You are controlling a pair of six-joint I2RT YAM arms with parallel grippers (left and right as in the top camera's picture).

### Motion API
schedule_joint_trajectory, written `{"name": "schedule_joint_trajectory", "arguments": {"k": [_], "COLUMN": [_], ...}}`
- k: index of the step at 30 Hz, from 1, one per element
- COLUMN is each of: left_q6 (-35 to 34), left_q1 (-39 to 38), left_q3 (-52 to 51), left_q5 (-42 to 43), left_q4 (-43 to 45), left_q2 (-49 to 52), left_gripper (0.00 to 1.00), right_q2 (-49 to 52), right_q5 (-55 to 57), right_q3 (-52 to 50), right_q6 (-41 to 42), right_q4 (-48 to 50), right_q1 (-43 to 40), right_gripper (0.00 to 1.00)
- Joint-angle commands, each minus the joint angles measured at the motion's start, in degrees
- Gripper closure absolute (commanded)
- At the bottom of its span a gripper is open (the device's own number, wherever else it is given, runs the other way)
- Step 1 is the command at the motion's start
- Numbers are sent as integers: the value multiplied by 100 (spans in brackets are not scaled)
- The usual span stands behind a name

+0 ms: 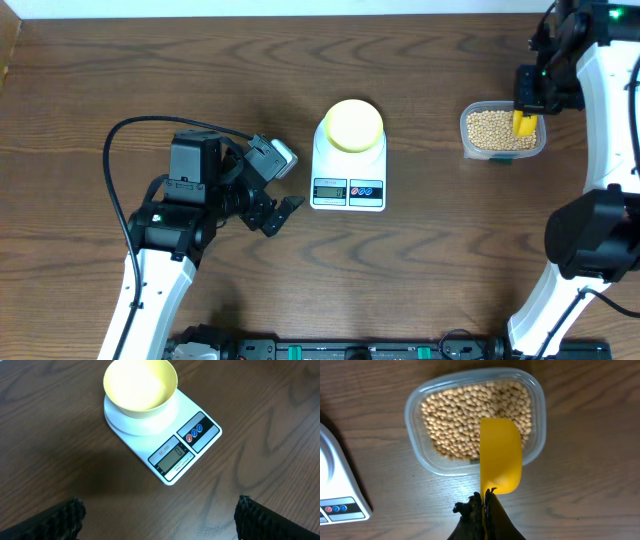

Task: Scoop item into bowl and weigh 50g on scale
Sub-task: 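Lower the scoop into the soybeans with the right gripper, then drag the scoop through the soybeans to fill it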

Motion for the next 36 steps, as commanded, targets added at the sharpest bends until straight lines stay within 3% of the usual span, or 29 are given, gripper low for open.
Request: {"name": "schedule_joint_trajectory", "arguments": {"k": [1, 28, 36], "left_q6": [76, 76, 76], "left_q1": [26, 26, 26], "left_q3": [-9, -9, -9], "left_q5": [50, 50, 50], "left_q4": [-15, -15, -15], "left_q2": [-9, -9, -9], "left_gripper": [2, 2, 2], "right_q2": [52, 55, 55], "right_q5": [98, 389, 378], "right_q3": [-101, -155, -168], "right_q6": [79, -328, -380], "right_q4": [24, 540, 299], "right_q1": [55, 184, 184], "right_gripper": [99, 99, 99]}}
